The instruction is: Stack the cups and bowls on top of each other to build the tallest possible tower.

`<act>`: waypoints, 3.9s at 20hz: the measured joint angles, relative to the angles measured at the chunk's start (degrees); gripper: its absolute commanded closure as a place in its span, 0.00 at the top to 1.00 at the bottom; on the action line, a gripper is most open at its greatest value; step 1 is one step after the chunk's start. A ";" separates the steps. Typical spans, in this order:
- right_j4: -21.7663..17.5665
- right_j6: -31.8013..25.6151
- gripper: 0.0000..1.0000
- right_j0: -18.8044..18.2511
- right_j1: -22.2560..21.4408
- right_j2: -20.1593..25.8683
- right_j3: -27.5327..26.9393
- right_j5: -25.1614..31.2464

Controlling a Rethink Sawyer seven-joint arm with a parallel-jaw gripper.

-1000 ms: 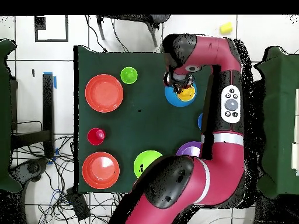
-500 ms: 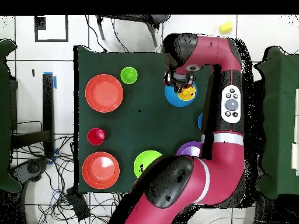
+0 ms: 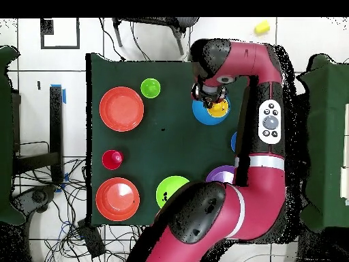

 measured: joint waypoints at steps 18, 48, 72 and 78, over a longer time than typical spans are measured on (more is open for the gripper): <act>0.01 0.00 1.00 -0.01 -0.16 0.00 -0.01 -1.95; 1.49 0.00 1.00 -0.27 -11.83 -0.11 8.02 -2.49; 6.16 0.00 1.00 -9.80 -25.12 0.22 50.43 -48.80; 6.34 0.00 1.00 -10.17 -26.84 0.46 56.25 -48.81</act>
